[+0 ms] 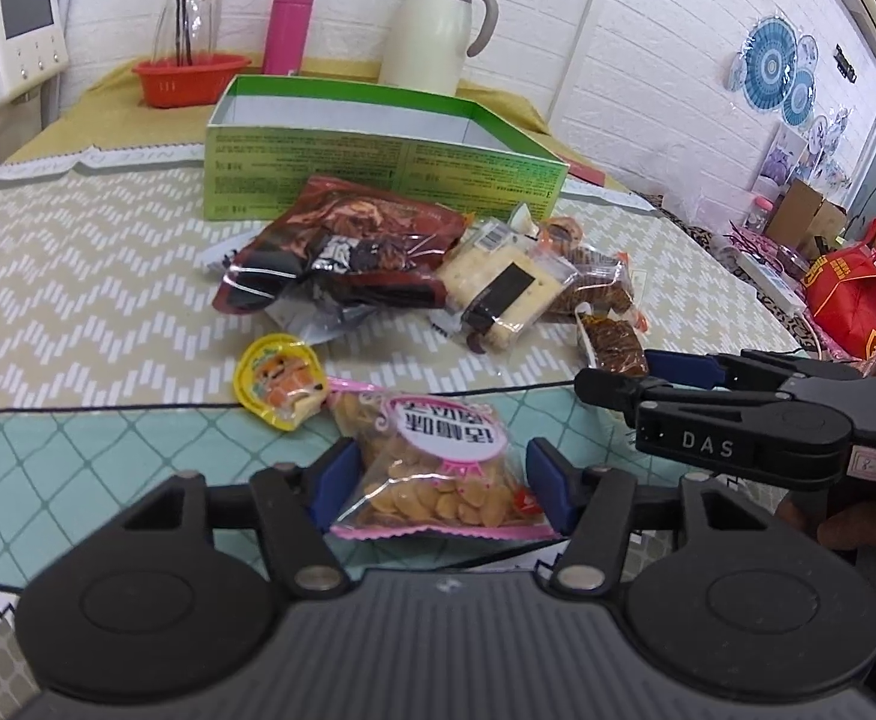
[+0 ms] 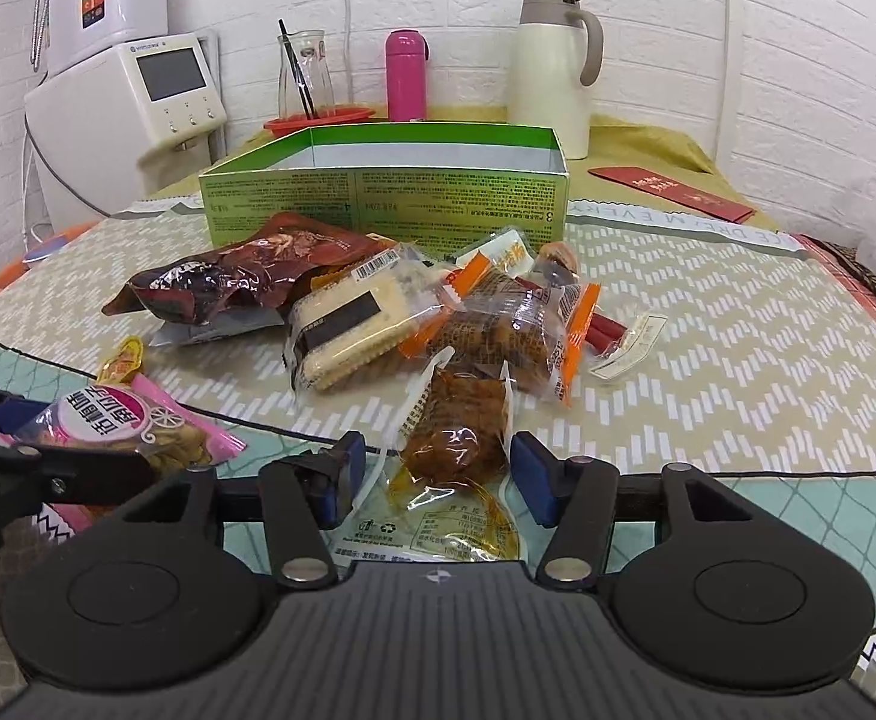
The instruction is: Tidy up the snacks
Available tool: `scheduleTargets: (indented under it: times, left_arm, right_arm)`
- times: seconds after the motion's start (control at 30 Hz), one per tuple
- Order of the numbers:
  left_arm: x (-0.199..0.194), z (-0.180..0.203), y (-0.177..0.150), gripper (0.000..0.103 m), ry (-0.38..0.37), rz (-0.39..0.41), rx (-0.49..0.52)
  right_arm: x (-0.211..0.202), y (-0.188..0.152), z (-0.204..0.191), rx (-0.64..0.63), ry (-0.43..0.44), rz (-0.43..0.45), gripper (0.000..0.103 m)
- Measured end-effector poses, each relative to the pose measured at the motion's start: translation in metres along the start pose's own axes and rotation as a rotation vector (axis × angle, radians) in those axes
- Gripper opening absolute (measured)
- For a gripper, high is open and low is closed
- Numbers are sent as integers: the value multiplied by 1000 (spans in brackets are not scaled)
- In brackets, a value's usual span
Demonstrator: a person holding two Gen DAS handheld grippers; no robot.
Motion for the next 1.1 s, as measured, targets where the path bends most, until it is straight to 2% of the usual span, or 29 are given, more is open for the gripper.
scheduleTargets:
  times: [0.1, 0.3, 0.47, 0.53, 0.7, 0.9, 1.0, 1.1]
  left_arm:
    - [1, 0, -2, 60, 3, 6, 5]
    - [3, 1, -5, 63, 13, -1, 10]
    - [4, 2, -4, 58, 9, -2, 11]
    - [4, 2, -4, 55, 4, -1, 11]
    - [1, 3, -3, 52, 0, 0, 5]
    - [-19, 13, 13, 52, -75, 31, -6]
    - [-28, 17, 35, 52, -101, 80, 6]
    - [-31, 13, 65, 52, -94, 135, 25]
  right_arm:
    - [3, -1, 0, 35, 0, -5, 99]
    - [1, -2, 3, 112, 5, 2, 103]
    - [-1, -2, 7, 153, -3, 18, 103]
    - [0, -2, 6, 121, -17, 27, 81]
    - [-5, -3, 5, 95, -15, 38, 67]
    - [-29, 14, -3, 79, 34, 95, 66]
    - [-35, 34, -5, 81, 61, 145, 66]
    - [-32, 57, -7, 60, 89, 184, 66]
Point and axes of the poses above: each gripper's, at about its wrist camera, not at the fingertips, and x roughly the way its jaws point, z to its right, y to its top, the point moved 9 cm from there along x, roughly the way its jaws point, and after that the axes turned 12 degrees about z, right-handed, at the moved point
